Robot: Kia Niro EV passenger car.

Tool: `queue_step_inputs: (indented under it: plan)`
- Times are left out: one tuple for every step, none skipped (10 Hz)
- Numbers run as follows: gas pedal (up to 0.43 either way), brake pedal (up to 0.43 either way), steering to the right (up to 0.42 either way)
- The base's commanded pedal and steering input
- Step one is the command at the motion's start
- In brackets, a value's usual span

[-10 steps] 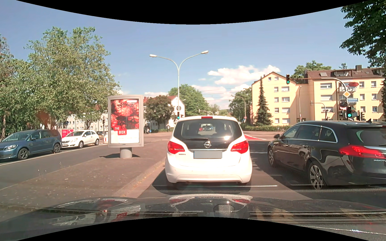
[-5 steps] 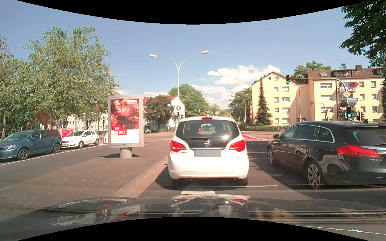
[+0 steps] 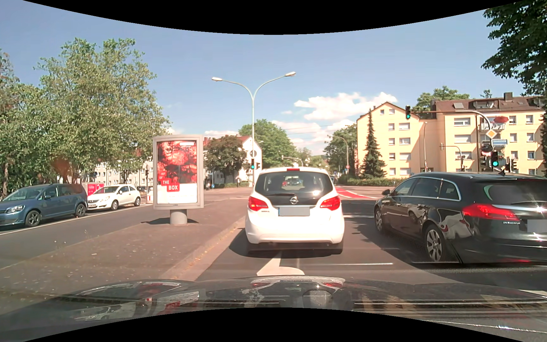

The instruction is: Follow the waypoints while adhering to traffic rules and regulations

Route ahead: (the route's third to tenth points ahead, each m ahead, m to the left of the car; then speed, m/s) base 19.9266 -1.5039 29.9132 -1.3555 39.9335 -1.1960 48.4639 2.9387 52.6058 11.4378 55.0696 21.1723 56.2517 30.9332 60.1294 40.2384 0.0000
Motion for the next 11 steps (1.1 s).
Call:
queue_step_inputs:
  plan:
    - [0.0,0.134,0.012]
    - [0.0,0.03,0.011]
    - [0.0,0.012,0.011]
    - [0.0,0.0,0.012]
    - [0.0,0.0,0.012]
    - [0.0,0.0,0.011]
    - [0.059,0.0,0.011]
    - [0.087,0.0,0.011]
    - [0.11,0.0,0.012]
    - [0.138,0.0,0.011]
    - [0.169,0.0,0.011]
